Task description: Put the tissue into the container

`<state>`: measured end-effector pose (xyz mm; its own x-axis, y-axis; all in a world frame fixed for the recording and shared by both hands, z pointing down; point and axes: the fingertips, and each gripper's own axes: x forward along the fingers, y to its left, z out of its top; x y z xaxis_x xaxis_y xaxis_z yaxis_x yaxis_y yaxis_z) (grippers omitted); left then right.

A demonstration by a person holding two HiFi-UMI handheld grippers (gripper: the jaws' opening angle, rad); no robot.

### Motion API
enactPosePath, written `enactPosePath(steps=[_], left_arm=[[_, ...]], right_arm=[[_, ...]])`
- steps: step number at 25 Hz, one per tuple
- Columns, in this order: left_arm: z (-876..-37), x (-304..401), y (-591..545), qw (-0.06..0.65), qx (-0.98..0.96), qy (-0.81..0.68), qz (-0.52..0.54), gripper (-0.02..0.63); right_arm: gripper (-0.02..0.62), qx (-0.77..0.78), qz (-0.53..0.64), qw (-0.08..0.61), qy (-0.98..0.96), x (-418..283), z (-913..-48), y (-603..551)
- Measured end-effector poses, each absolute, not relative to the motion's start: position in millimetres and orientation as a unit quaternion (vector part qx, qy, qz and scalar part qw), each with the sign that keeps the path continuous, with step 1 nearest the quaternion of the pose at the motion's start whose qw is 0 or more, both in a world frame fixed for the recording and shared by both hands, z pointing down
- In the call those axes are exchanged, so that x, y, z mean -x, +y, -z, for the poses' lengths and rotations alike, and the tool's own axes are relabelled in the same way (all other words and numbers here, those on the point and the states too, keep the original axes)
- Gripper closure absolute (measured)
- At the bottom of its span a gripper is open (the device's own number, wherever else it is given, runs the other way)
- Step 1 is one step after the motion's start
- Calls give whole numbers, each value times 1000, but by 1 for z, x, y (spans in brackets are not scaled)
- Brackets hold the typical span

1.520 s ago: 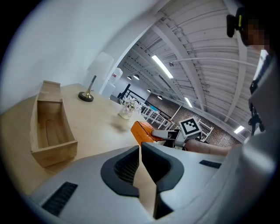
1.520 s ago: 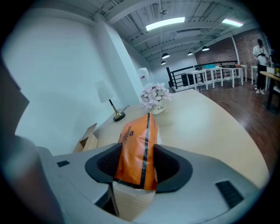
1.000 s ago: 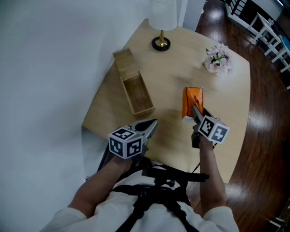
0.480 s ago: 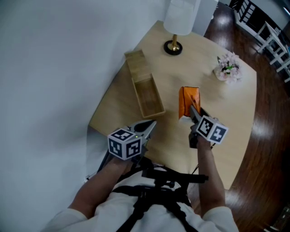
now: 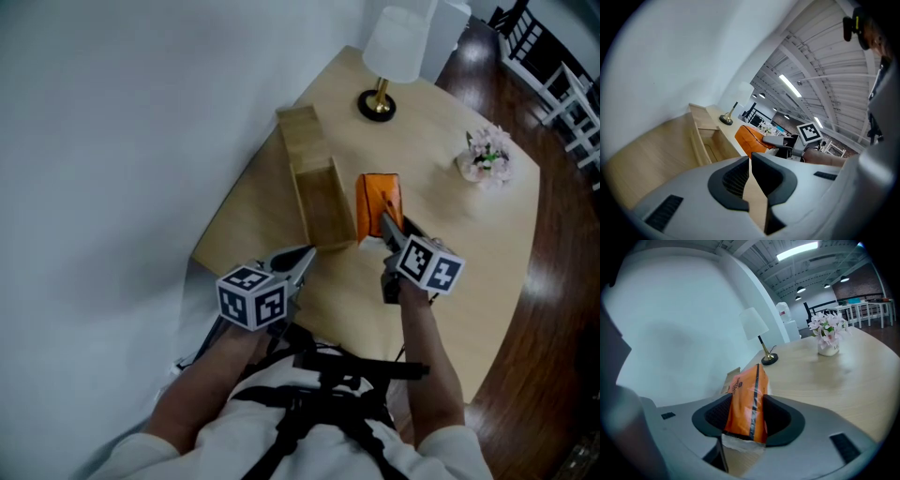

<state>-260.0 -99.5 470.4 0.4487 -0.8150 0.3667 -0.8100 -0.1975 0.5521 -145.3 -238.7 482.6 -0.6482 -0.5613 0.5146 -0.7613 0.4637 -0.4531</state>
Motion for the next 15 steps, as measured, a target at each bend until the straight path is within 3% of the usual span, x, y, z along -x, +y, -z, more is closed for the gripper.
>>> enactPosePath(steps=[15], left_arm=[[-477, 298, -88, 363, -754, -547, 16, 606]], right_arm=[[396, -321, -301, 189, -878, 248, -489, -229]])
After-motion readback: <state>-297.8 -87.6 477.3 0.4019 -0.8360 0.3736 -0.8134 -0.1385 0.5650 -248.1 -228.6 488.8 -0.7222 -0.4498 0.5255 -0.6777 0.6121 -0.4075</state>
